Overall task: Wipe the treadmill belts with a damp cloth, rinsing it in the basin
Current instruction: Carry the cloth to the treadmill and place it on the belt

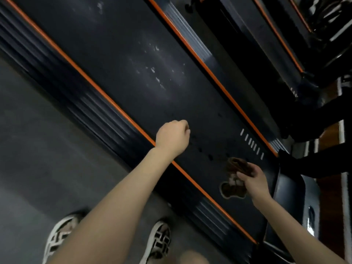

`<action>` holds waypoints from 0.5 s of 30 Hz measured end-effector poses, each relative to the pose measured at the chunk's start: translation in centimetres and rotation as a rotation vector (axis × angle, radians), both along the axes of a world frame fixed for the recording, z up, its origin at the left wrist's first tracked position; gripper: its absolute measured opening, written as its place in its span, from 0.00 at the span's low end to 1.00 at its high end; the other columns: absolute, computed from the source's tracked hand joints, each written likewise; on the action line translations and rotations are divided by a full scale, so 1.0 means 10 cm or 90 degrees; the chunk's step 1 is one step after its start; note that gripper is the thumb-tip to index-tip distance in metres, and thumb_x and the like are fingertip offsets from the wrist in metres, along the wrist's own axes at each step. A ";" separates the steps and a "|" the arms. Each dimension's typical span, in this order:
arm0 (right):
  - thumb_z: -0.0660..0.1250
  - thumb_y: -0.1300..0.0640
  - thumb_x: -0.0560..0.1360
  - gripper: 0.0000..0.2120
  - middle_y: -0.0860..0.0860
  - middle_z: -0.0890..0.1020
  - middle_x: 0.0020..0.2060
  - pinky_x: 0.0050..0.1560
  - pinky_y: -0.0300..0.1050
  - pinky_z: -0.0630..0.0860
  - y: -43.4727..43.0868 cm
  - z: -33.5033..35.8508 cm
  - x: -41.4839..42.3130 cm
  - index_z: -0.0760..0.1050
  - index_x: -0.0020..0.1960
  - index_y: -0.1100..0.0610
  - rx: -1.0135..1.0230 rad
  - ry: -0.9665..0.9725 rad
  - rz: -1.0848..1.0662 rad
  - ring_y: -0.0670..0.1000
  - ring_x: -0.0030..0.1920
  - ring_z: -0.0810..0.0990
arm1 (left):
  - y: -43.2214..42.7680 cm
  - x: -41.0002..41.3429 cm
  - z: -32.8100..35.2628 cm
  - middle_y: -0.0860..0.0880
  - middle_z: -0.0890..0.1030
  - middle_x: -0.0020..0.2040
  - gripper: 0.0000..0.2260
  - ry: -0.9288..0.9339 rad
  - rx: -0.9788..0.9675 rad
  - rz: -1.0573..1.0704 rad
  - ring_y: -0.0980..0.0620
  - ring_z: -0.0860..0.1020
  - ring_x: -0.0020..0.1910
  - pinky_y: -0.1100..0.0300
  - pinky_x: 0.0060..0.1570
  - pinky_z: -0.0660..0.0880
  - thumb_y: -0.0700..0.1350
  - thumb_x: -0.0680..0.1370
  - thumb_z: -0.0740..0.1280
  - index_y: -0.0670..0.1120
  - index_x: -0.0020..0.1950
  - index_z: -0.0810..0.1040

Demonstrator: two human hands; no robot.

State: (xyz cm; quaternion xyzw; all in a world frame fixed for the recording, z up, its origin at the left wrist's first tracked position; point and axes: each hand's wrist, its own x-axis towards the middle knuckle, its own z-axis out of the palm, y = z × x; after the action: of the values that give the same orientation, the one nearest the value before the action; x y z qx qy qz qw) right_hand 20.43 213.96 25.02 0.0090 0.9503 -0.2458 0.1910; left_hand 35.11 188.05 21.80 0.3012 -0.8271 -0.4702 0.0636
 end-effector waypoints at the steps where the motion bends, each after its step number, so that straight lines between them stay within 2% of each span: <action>1: 0.69 0.63 0.73 0.21 0.53 0.78 0.55 0.58 0.53 0.73 0.11 -0.18 -0.16 0.70 0.64 0.56 0.004 0.009 0.004 0.54 0.55 0.77 | 0.09 -0.18 -0.18 0.46 0.79 0.52 0.11 0.000 -0.001 -0.006 0.46 0.77 0.50 0.57 0.42 0.69 0.46 0.81 0.58 0.45 0.58 0.76; 6: 0.69 0.63 0.72 0.20 0.51 0.78 0.54 0.58 0.54 0.73 0.64 -0.98 -0.87 0.70 0.62 0.52 0.008 0.068 -0.016 0.53 0.55 0.77 | 0.58 -1.00 -1.00 0.46 0.78 0.52 0.12 0.016 -0.015 -0.083 0.47 0.76 0.49 0.53 0.46 0.75 0.46 0.81 0.58 0.44 0.60 0.76; 11: 0.70 0.60 0.72 0.20 0.47 0.79 0.52 0.59 0.58 0.75 1.05 -1.73 -1.40 0.71 0.61 0.47 -0.019 0.089 -0.071 0.51 0.53 0.78 | 1.10 -1.65 -1.64 0.46 0.77 0.55 0.12 0.018 -0.067 -0.209 0.47 0.74 0.53 0.54 0.50 0.74 0.47 0.82 0.58 0.46 0.62 0.75; 15: 0.71 0.55 0.71 0.21 0.46 0.80 0.54 0.59 0.56 0.74 1.36 -2.01 -1.66 0.71 0.61 0.46 0.004 0.184 -0.088 0.51 0.55 0.78 | 1.46 -2.22 -1.94 0.46 0.76 0.57 0.13 0.060 -0.142 -0.284 0.46 0.72 0.57 0.53 0.54 0.73 0.48 0.81 0.58 0.47 0.63 0.74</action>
State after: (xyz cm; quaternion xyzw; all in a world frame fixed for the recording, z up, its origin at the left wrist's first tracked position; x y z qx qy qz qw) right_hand 3.80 227.55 4.89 0.0396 0.9657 -0.2541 0.0345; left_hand 12.94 202.62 2.37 0.0798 -0.9161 -0.3918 0.0299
